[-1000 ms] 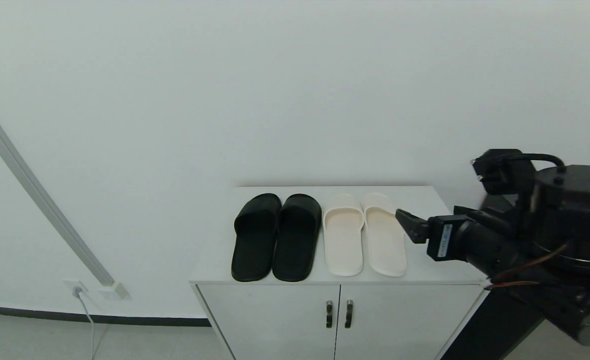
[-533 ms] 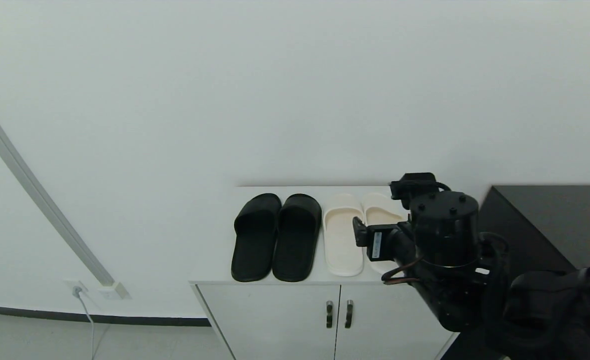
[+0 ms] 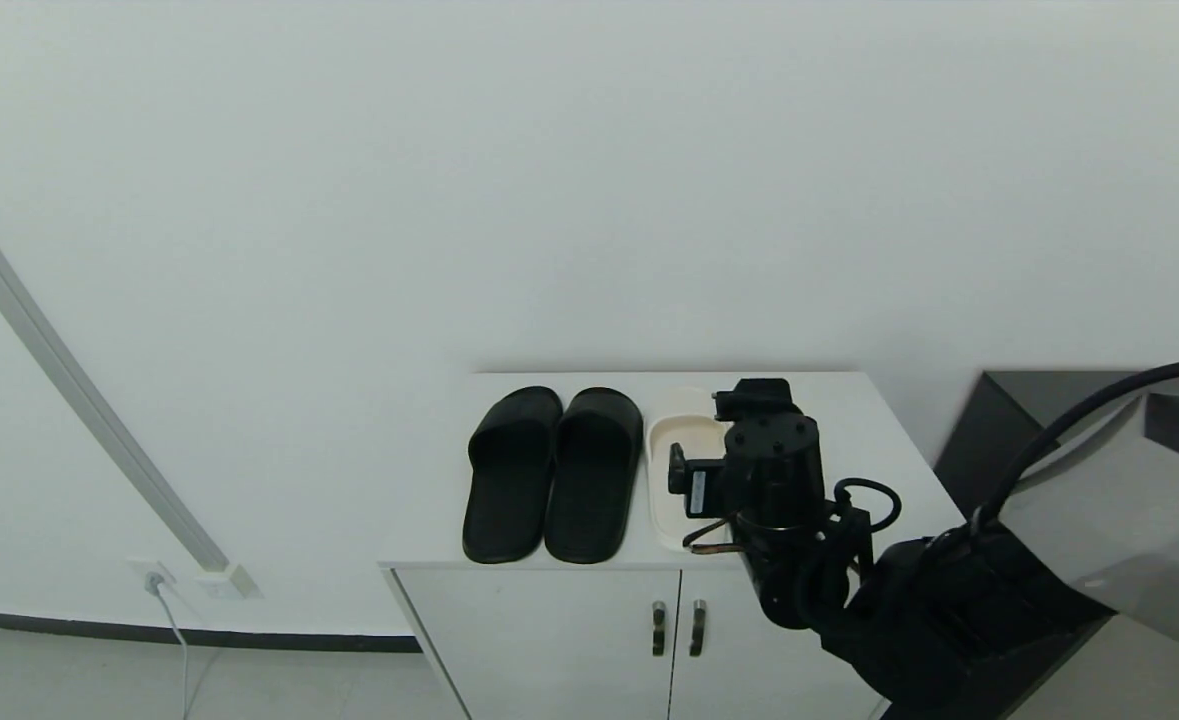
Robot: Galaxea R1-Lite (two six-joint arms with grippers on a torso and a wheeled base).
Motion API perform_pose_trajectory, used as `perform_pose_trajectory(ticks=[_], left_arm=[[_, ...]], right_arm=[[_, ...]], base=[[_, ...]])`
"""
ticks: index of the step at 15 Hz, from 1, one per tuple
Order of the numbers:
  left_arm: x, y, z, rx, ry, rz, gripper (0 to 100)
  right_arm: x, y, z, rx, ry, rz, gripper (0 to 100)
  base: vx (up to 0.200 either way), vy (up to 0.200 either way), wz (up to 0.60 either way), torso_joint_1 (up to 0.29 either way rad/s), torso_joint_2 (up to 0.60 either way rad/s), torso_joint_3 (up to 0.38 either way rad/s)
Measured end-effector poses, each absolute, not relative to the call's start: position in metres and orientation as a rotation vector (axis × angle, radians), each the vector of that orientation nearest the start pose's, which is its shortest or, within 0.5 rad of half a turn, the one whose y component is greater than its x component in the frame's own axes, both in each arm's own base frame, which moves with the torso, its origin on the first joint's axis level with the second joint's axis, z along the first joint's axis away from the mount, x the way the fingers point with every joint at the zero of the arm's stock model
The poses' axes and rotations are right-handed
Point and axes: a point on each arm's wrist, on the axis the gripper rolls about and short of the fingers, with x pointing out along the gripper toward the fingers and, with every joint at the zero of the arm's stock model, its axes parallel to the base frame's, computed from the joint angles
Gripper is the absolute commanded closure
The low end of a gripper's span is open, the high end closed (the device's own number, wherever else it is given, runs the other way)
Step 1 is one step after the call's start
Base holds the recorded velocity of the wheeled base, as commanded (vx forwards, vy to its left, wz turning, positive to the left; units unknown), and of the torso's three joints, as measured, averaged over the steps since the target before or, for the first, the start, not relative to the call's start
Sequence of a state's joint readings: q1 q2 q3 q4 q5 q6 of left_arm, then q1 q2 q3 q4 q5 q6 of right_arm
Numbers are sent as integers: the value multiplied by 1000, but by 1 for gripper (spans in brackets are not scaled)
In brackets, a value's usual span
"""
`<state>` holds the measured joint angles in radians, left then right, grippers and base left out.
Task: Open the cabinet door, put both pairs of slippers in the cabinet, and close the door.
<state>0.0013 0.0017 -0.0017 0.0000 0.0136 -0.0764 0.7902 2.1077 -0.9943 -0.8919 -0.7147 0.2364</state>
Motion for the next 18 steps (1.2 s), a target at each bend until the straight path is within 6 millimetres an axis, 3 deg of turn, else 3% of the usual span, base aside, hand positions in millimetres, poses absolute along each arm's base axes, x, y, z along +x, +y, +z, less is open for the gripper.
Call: perform_pose_trajectory(ticks=[8,15,16,18], left_arm=[[-23,0,76,-78,1,13,100],[-23,0,76,-78,1,13,100],[-23,0,76,-78,1,12,100],[-23,0,76,-78,1,13,100]], right_arm=[[328,268,87,80,182,-7,0],[355,266,86,76,160,-39,0],[359,267,87,78,158,-43,100],[365,268,88,74,161,-50,100]], base=[[0,0,0,0,0,0],[0,0,0,0,0,0],[0,0,0,0,0,0],[0,0,0,0,0,0]])
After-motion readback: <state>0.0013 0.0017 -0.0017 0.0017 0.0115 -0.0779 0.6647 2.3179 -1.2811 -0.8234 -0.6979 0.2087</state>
